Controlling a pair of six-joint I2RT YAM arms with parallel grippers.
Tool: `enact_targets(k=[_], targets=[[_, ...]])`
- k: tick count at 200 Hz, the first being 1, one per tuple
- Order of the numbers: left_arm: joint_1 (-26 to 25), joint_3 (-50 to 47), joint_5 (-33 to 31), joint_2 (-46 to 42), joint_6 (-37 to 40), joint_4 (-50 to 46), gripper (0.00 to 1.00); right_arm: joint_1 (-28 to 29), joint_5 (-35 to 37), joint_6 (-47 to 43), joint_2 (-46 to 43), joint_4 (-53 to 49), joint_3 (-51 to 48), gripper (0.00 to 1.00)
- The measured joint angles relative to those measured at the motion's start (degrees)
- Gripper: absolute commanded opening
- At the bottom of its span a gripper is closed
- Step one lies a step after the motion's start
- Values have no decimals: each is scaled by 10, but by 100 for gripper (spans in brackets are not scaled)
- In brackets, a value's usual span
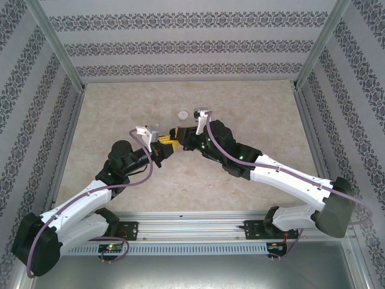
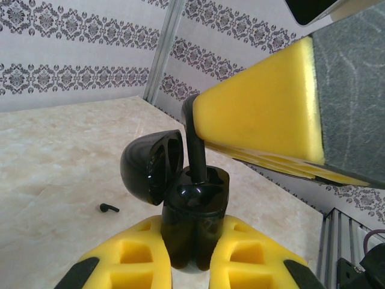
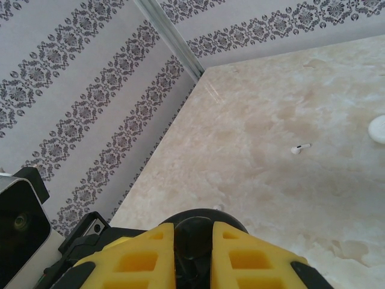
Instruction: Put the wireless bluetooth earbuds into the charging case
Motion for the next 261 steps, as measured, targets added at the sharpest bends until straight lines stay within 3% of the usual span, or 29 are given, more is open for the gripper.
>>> enact_targets(k=[261], targets=[[0, 0, -4, 1, 0, 2, 0, 11, 5, 24, -14, 18, -28, 16]])
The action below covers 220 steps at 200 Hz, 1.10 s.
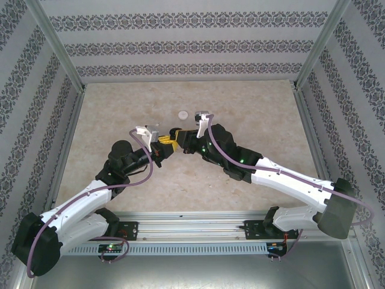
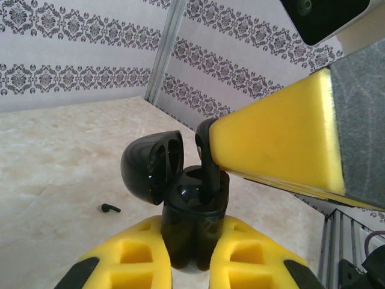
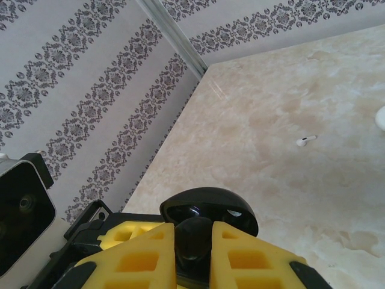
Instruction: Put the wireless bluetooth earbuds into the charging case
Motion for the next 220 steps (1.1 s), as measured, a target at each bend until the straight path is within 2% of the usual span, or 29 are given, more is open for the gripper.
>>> enact_targets(k=[35, 133, 220], targets=[[0, 0, 3, 0, 0, -2, 0, 4, 10, 17, -3, -17, 3, 16], [0, 0, -2, 3, 5, -3, 0, 7, 11, 43, 20, -146, 80, 17], [0, 0, -12, 9, 9, -5, 0, 7, 12, 40, 61, -228, 149, 27]])
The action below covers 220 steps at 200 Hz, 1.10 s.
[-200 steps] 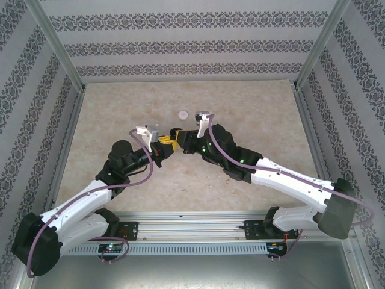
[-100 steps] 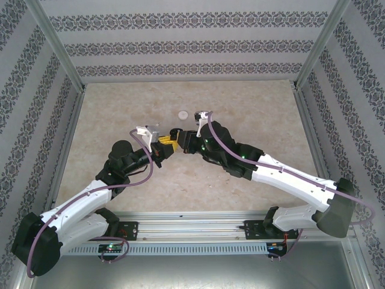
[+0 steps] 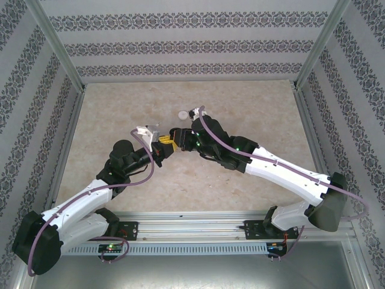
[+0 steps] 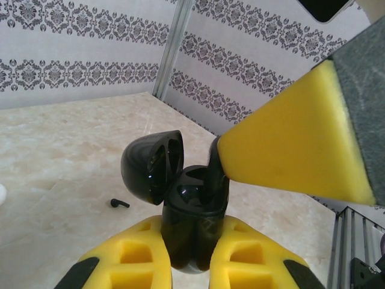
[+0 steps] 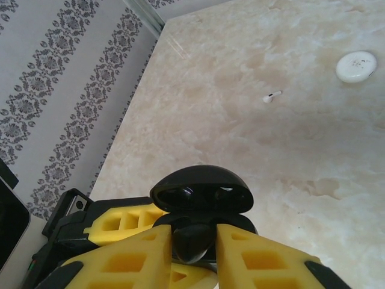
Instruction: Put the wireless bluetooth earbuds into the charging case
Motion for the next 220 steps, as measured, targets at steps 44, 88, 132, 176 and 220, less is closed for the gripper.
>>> enact_targets(k=[44, 88, 132, 176, 220], targets=[[0, 0, 0, 0, 0, 1, 0, 0, -10, 0, 0, -17, 10, 33], [0, 0, -1, 0, 0, 2, 0, 0, -21, -2, 1, -27, 16, 38], [0, 0, -1, 0, 0, 2, 0, 0, -32, -2, 2, -40, 30, 46], [0, 0, -1, 0, 0, 3, 0, 0, -33, -2, -1, -54, 47, 48], [0, 0, 0, 0, 0, 3, 0, 0, -42, -2, -10, -77, 72, 47]])
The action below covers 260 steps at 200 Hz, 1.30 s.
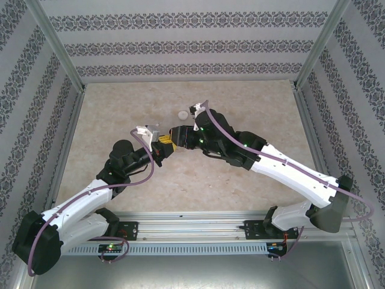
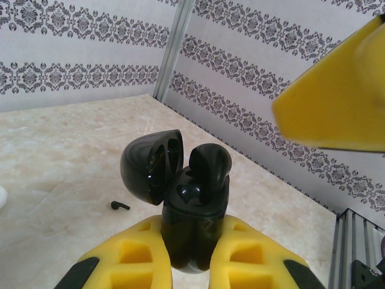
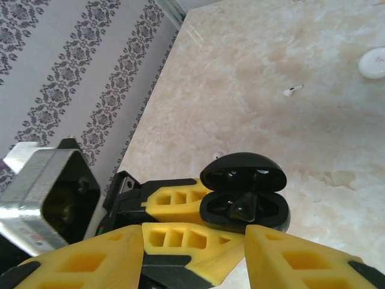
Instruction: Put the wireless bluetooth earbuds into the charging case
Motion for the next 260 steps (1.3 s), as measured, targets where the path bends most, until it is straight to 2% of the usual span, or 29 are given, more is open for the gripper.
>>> enact_targets(k=[64, 77, 143, 260], targets=[[0, 1, 3, 0, 4, 0, 0, -7, -18, 0, 18, -73, 56, 49], [0, 3, 5, 0, 7, -1, 0, -8, -20, 0, 29, -89, 70, 46], [0, 20, 23, 0, 63, -12, 0, -16, -20, -1, 76, -170, 120, 43], [0, 20, 37, -1, 110, -18, 0, -24, -20, -9, 94, -206, 145, 38]])
